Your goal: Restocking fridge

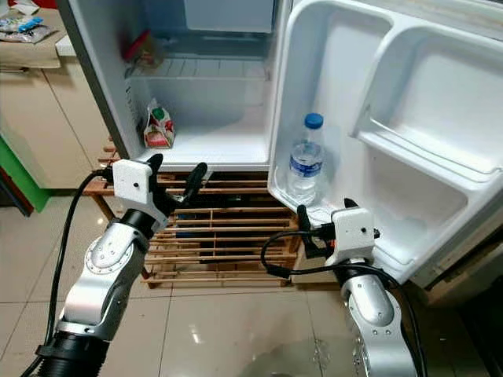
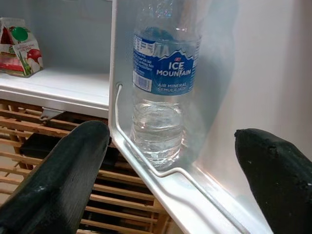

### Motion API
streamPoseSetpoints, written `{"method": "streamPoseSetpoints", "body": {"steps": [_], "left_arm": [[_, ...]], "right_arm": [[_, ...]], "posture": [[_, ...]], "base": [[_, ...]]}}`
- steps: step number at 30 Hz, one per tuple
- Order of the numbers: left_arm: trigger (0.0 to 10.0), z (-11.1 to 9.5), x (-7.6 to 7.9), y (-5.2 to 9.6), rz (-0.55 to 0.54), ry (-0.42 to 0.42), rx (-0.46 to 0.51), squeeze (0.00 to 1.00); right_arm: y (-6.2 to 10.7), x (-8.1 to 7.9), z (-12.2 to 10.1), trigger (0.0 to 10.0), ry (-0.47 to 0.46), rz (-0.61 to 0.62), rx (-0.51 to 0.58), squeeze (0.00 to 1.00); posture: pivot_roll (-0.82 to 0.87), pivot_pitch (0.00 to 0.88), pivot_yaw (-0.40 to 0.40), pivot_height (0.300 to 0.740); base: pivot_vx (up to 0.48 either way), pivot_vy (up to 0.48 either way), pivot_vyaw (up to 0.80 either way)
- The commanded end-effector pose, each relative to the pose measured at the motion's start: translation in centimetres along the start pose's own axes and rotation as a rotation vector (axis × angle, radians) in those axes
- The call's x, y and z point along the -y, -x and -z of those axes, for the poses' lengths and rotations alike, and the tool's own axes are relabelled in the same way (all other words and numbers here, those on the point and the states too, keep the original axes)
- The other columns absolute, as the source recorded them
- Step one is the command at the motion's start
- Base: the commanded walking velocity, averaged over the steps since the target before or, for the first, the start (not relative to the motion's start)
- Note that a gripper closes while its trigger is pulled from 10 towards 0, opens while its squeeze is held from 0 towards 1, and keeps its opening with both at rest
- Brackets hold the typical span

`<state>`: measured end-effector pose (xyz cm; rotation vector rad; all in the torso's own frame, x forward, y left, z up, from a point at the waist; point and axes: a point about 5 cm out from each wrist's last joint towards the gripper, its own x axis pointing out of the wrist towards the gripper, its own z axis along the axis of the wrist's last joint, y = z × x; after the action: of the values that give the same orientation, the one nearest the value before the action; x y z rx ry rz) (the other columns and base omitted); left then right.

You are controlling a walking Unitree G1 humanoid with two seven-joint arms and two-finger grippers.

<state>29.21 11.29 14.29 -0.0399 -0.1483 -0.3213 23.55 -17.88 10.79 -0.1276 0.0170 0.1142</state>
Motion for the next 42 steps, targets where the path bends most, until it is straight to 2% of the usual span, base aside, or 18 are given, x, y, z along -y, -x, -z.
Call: {"method": "streamPoseSetpoints", "body": {"steps": [1,8,13,20,27,28,29,34,35,36,37,38,39,40,42], "left_arm": [[10.0,-0.4,-0.1,-0.1,0.000,-0.001,0.011,0.00],[10.0,-0.3,-0.1,-0.1,0.003,0.002,0.008,0.00],[10.0,-0.5,0.1,-0.1,0.014,0.014,0.022,0.00],[10.0,-0.2,0.3,-0.3,0.028,0.027,0.012,0.00],[10.0,0.0,0.2,-0.5,0.019,0.041,0.002,0.00],[10.0,0.0,0.2,-0.6,0.019,0.042,0.004,0.00],[10.0,0.0,0.2,-0.6,0.019,0.042,0.004,0.00],[10.0,0.1,0.2,-0.7,0.011,0.040,0.003,0.00],[10.0,0.3,0.2,-0.8,0.004,0.036,-0.010,0.00],[10.0,0.3,0.2,-0.8,0.004,0.036,-0.010,0.00],[10.0,0.5,0.2,-0.9,0.000,0.034,-0.020,0.00],[10.0,1.5,-0.4,-1.0,-0.032,0.020,-0.079,0.00],[10.0,1.5,-0.4,-1.0,-0.032,0.020,-0.079,0.00],[10.0,3.5,-1.2,-0.9,-0.072,-0.019,-0.205,0.00],[10.0,5.9,-2.2,-0.5,-0.106,-0.070,-0.359,0.00]], "right_arm": [[-0.1,-0.1,-0.4,10.0,-0.016,-0.002,0.015,0.00],[0.2,0.0,0.0,10.0,-0.022,0.004,0.002,0.00],[0.5,0.6,0.9,10.0,-0.022,0.019,-0.031,0.00],[1.9,2.6,4.1,10.0,0.002,0.086,-0.177,0.00],[3.3,3.4,6.2,10.0,0.026,0.092,-0.278,0.00],[4.0,4.1,7.6,10.0,0.056,0.092,-0.369,0.00],[4.0,4.1,7.6,10.0,0.056,0.092,-0.369,0.00],[6.3,5.8,10.6,10.0,0.104,0.104,-0.570,0.00],[7.1,6.6,11.4,10.0,0.136,0.136,-0.622,0.00],[7.1,6.6,11.4,10.0,0.136,0.136,-0.622,0.00],[7.6,7.2,11.9,10.0,0.157,0.160,-0.652,0.00],[7.9,9.4,12.2,10.0,0.224,0.280,-0.680,0.00],[7.9,9.4,12.2,10.0,0.224,0.280,-0.680,0.00],[7.1,11.4,11.3,10.0,0.279,0.393,-0.645,0.00],[6.0,12.8,9.9,10.0,0.321,0.473,-0.581,0.00]], "posture": [[-0.19,0.022,0.019,0.740],[-0.20,0.029,0.023,0.740],[-0.20,0.031,0.023,0.740],[-0.20,0.034,0.023,0.740],[-0.21,0.034,0.023,0.740],[-0.21,0.034,0.023,0.740],[-0.21,0.034,0.023,0.740],[-0.22,0.029,0.023,0.740],[-0.22,0.027,0.023,0.740],[-0.22,0.027,0.023,0.740],[-0.22,0.027,0.023,0.740],[-0.22,0.024,0.029,0.740],[-0.22,0.024,0.029,0.740],[-0.22,0.023,0.031,0.740],[-0.22,0.021,0.036,0.740]], "base": [[-0.247,0.000,0.00],[-0.282,0.000,0.00],[0.000,0.000,0.00],[0.000,-0.224,0.00],[0.000,-0.424,0.00],[0.000,-0.416,0.00],[0.000,-0.416,0.00],[0.147,-0.413,0.00],[0.000,0.000,0.00],[0.000,0.000,0.00],[0.000,0.000,0.00],[0.000,0.000,0.00],[0.000,0.000,0.00],[0.000,0.000,0.00],[0.000,0.000,0.00]]}}
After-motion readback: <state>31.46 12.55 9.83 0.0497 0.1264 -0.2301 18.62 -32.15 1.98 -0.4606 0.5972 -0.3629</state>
